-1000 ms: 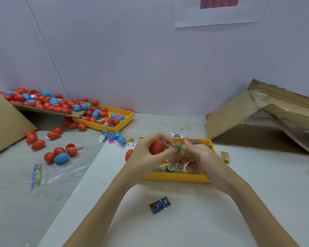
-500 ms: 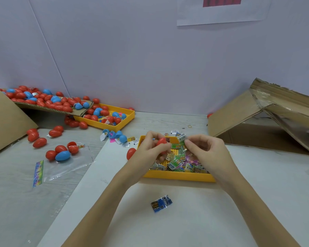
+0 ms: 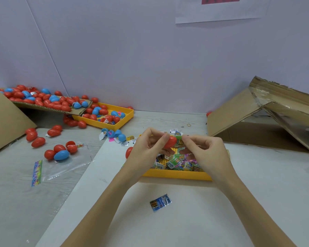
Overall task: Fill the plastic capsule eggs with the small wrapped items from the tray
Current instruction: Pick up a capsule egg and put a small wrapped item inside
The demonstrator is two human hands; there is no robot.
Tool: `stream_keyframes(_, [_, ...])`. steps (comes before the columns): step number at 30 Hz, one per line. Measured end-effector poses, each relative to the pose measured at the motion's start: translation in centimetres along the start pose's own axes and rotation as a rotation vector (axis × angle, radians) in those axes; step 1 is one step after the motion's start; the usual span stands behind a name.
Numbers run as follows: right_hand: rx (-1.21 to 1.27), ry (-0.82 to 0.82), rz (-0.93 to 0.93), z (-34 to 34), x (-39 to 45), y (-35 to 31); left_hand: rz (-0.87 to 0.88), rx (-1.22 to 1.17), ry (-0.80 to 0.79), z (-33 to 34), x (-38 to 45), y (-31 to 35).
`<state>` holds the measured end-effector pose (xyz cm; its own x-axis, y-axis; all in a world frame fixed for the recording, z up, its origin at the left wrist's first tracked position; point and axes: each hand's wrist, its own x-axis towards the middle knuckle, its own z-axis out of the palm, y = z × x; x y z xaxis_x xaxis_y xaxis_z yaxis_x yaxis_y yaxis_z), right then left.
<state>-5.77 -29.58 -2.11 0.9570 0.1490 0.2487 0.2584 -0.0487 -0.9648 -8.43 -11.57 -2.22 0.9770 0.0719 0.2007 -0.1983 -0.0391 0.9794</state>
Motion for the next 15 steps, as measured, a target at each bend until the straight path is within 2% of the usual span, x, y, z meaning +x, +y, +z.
stream_keyframes(5, [-0.007,-0.008,-0.009,0.19,-0.16,0.02,0.011,0.042,0.041,0.03,0.05,-0.07])
stream_keyframes(9, [-0.029,-0.031,-0.019,0.63,-0.37,0.3,0.052,-0.01,0.067,0.21,-0.12,-0.13])
stream_keyframes(15, [0.132,0.028,0.029,0.31,-0.16,0.07,0.03,0.011,-0.016,0.06,-0.3,0.22])
